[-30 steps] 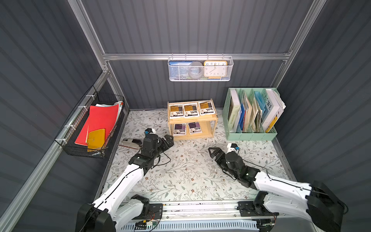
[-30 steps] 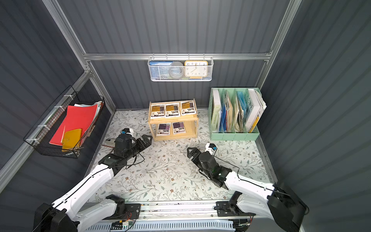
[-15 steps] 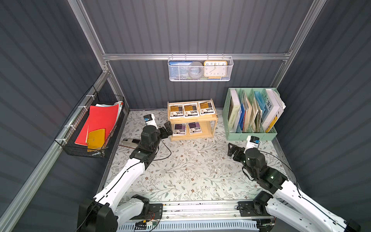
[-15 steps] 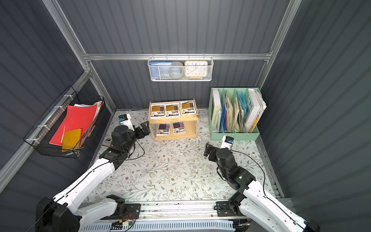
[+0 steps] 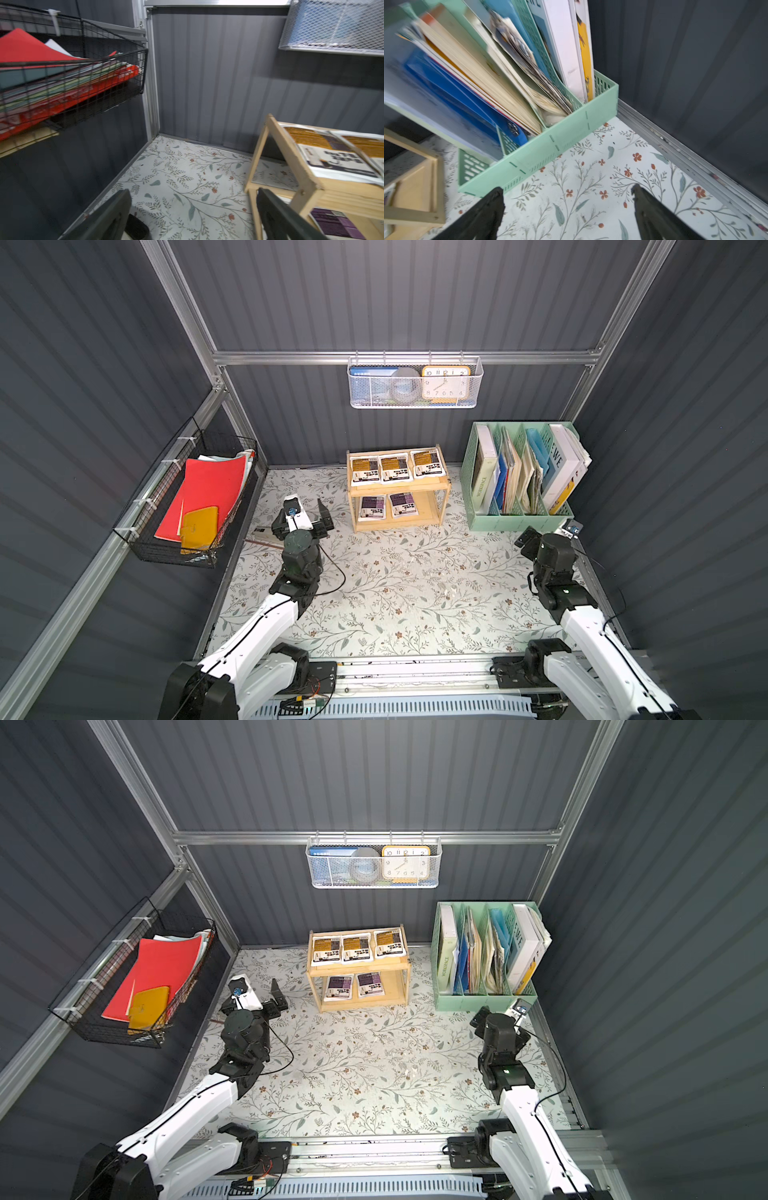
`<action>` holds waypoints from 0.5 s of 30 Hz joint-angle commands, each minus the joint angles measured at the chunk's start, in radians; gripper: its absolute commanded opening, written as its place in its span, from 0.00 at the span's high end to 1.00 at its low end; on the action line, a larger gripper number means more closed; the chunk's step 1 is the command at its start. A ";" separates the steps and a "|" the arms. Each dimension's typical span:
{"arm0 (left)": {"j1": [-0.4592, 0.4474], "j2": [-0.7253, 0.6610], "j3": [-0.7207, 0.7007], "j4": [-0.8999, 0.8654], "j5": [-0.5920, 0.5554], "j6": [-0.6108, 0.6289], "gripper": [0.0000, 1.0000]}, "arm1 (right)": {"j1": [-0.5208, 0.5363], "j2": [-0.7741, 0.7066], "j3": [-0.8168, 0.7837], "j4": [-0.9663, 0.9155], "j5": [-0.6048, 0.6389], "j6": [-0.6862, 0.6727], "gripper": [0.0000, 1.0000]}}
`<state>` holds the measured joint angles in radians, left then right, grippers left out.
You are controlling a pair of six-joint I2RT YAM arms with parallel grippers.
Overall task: Place the bagged coffee beans on the shelf by color
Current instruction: Reset both arms
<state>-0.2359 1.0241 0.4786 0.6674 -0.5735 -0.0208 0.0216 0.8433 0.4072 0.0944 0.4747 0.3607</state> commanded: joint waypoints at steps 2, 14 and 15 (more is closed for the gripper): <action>0.110 0.081 -0.017 0.217 0.113 0.048 0.00 | -0.005 0.137 -0.064 0.366 0.025 -0.096 0.01; 0.236 0.479 -0.071 0.593 0.339 -0.055 0.00 | -0.006 0.660 -0.157 1.029 -0.206 -0.285 0.01; 0.237 0.521 -0.072 0.632 0.352 -0.045 0.00 | -0.005 0.702 -0.166 1.084 -0.241 -0.302 0.01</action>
<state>-0.0055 1.4803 0.4168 1.1225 -0.2836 -0.0486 0.0166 1.4818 0.2607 0.9096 0.3553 0.1383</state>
